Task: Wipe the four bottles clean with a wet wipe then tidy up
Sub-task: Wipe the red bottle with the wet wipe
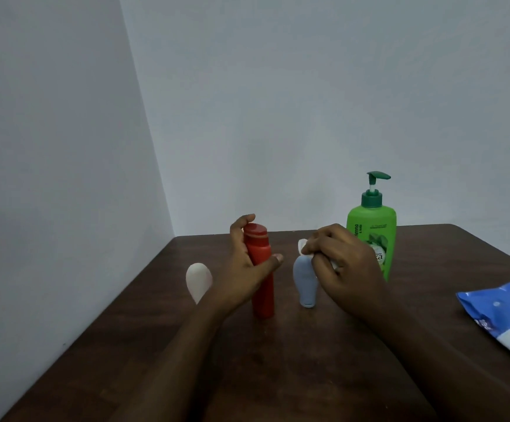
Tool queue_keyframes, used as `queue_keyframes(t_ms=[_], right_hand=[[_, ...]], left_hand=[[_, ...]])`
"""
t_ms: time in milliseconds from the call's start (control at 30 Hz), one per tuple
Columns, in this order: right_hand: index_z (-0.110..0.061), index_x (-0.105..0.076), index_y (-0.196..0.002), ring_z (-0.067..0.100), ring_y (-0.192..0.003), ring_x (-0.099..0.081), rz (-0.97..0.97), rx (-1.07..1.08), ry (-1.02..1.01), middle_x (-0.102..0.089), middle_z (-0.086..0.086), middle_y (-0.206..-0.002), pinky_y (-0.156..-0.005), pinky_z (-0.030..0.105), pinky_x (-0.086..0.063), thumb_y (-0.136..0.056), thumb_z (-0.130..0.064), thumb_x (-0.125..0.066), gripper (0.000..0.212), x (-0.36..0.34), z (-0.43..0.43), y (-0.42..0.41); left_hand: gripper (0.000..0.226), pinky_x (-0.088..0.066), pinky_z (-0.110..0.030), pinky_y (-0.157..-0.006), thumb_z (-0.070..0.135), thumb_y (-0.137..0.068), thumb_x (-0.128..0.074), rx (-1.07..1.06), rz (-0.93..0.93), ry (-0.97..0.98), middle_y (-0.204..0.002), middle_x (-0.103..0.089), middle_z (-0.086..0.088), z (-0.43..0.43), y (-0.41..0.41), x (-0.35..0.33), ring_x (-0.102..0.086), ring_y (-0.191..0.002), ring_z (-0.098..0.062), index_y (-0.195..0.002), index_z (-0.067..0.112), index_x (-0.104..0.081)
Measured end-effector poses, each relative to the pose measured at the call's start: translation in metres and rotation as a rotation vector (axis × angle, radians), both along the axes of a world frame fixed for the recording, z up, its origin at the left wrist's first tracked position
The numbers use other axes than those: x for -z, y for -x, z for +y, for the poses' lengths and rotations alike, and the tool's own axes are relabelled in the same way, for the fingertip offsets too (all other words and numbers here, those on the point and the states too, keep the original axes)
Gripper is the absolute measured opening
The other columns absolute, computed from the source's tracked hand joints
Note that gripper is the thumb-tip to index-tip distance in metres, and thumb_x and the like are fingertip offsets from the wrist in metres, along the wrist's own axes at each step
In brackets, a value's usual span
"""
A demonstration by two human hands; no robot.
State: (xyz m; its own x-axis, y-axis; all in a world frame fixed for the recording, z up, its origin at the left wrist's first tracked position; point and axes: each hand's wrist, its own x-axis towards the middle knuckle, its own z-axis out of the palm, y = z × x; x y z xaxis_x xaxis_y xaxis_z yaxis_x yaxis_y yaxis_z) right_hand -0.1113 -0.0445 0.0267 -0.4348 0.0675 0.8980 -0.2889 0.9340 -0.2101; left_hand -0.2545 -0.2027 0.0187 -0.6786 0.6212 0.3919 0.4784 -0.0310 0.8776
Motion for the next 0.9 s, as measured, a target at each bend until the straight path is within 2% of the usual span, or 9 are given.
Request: queue_keyframes(t_ms=[67, 200, 433, 533, 600, 667, 700, 800, 900], right_hand=[[-0.007, -0.073, -0.088, 0.020, -0.084, -0.064, 0.003, -0.002, -0.001, -0.065, 0.003, -0.094, -0.070, 0.033, -0.051, -0.087, -0.009, -0.049, 0.024, -0.001, -0.002, 0.000], [-0.007, -0.073, -0.089, 0.020, -0.084, -0.065, 0.022, 0.003, 0.009, -0.065, 0.004, -0.094, -0.070, 0.033, -0.051, -0.088, -0.009, -0.049, 0.025, 0.000, -0.002, 0.000], [-0.006, -0.074, -0.089, 0.019, -0.083, -0.064, 0.035, 0.024, 0.008, -0.065, 0.004, -0.094, -0.071, 0.030, -0.049, -0.089, -0.009, -0.049, 0.026, 0.000, -0.003, 0.000], [-0.007, -0.074, -0.089, 0.019, -0.082, -0.063, 0.025, 0.017, 0.006, -0.065, 0.002, -0.094, -0.069, 0.029, -0.049, -0.089, -0.010, -0.048, 0.026, 0.002, -0.004, 0.000], [-0.007, -0.074, -0.089, 0.018, -0.082, -0.063, 0.036, 0.025, 0.009, -0.065, 0.002, -0.094, -0.070, 0.028, -0.048, -0.089, -0.008, -0.049, 0.025, 0.002, -0.004, 0.000], [-0.005, -0.074, -0.089, 0.017, -0.082, -0.063, 0.055, 0.041, 0.016, -0.066, 0.004, -0.094, -0.071, 0.025, -0.048, -0.087, -0.001, -0.053, 0.022, 0.001, -0.004, 0.000], [-0.005, -0.074, -0.088, 0.016, -0.083, -0.063, 0.065, 0.049, 0.023, -0.066, 0.005, -0.094, -0.072, 0.021, -0.048, -0.085, 0.003, -0.055, 0.021, 0.000, -0.005, 0.000], [-0.003, -0.074, -0.087, 0.009, -0.084, -0.060, 0.093, 0.080, 0.027, -0.066, 0.005, -0.093, -0.076, 0.009, -0.041, -0.082, 0.008, -0.058, 0.020, -0.001, -0.005, -0.001], [-0.002, -0.075, -0.087, 0.010, -0.085, -0.060, 0.114, 0.091, 0.022, -0.067, 0.007, -0.093, -0.076, 0.009, -0.041, -0.082, 0.008, -0.058, 0.021, -0.002, -0.006, -0.001]], left_hand=[[0.102, -0.050, -0.025, -0.090, 0.028, -0.086, -0.085, -0.003, 0.028, 0.138, -0.126, -0.047, 0.026, -0.001, 0.005, 0.003, -0.060, -0.108, -0.001, -0.153, 0.050, -0.012], [0.103, -0.053, -0.038, -0.101, 0.039, -0.073, -0.093, -0.074, 0.066, 0.369, -0.143, -0.051, 0.010, 0.001, 0.013, 0.013, -0.056, -0.124, -0.014, -0.149, 0.037, -0.024], [0.092, -0.052, -0.031, -0.089, 0.036, -0.065, -0.098, -0.175, 0.038, 0.279, -0.128, -0.054, 0.016, 0.005, 0.017, 0.023, -0.057, -0.116, -0.011, -0.131, 0.041, -0.034], [0.095, -0.056, -0.037, -0.096, 0.038, -0.060, -0.100, -0.175, 0.039, 0.285, -0.131, -0.058, 0.013, 0.004, 0.021, 0.024, -0.059, -0.119, -0.013, -0.133, 0.041, -0.038], [0.094, -0.056, -0.028, -0.091, 0.035, -0.061, -0.100, -0.146, 0.052, 0.309, -0.128, -0.061, 0.014, 0.001, 0.022, 0.023, -0.060, -0.116, -0.009, -0.135, 0.038, -0.042], [0.087, -0.052, -0.014, -0.077, 0.028, -0.063, -0.100, -0.110, 0.023, 0.322, -0.120, -0.063, 0.018, -0.003, 0.023, 0.021, -0.062, -0.109, -0.003, -0.132, 0.036, -0.047], [0.085, -0.053, -0.014, -0.077, 0.025, -0.063, -0.100, -0.090, 0.012, 0.342, -0.118, -0.064, 0.018, -0.005, 0.025, 0.021, -0.063, -0.109, -0.004, -0.131, 0.034, -0.051], [0.084, -0.054, -0.028, -0.096, 0.022, -0.062, -0.100, -0.055, 0.011, 0.409, -0.120, -0.068, 0.015, -0.007, 0.027, 0.022, -0.064, -0.116, -0.010, -0.132, 0.033, -0.055], [0.086, -0.052, -0.030, -0.098, 0.021, -0.063, -0.100, -0.062, 0.000, 0.407, -0.123, -0.066, 0.015, -0.006, 0.026, 0.023, -0.063, -0.118, -0.011, -0.135, 0.033, -0.053]])
